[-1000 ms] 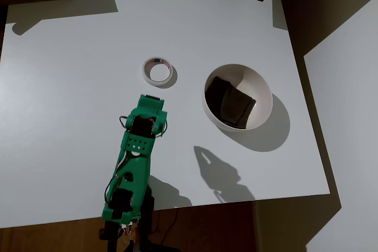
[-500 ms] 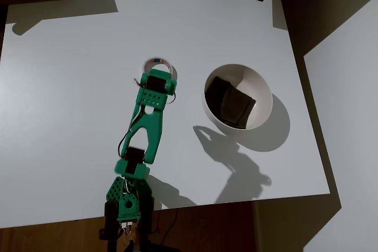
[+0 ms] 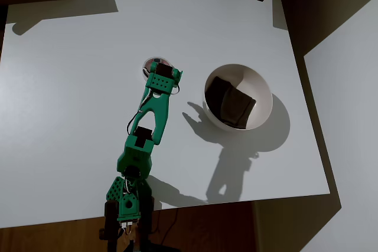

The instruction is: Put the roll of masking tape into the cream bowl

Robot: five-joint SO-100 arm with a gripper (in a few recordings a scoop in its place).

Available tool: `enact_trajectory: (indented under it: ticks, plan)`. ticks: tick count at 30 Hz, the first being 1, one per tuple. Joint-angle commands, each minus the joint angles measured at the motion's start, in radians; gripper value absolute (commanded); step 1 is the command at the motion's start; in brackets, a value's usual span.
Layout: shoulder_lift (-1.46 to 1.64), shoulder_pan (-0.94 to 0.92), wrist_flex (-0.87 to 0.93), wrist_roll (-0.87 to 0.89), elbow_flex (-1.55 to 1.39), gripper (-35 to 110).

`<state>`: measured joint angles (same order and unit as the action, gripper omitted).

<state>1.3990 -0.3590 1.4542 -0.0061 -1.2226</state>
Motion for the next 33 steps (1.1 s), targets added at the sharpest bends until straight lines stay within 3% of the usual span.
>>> enact_trajectory:
  ticks: [1, 21, 33]
  plan:
    - [-0.031, 0.015, 0.035, -0.003, 0.140, 18]
    - [-0.405, -0.074, 0.184, -0.023, 0.600, 20]
    - [-0.460, -0.011, 0.206, -0.021, 0.649, 20]
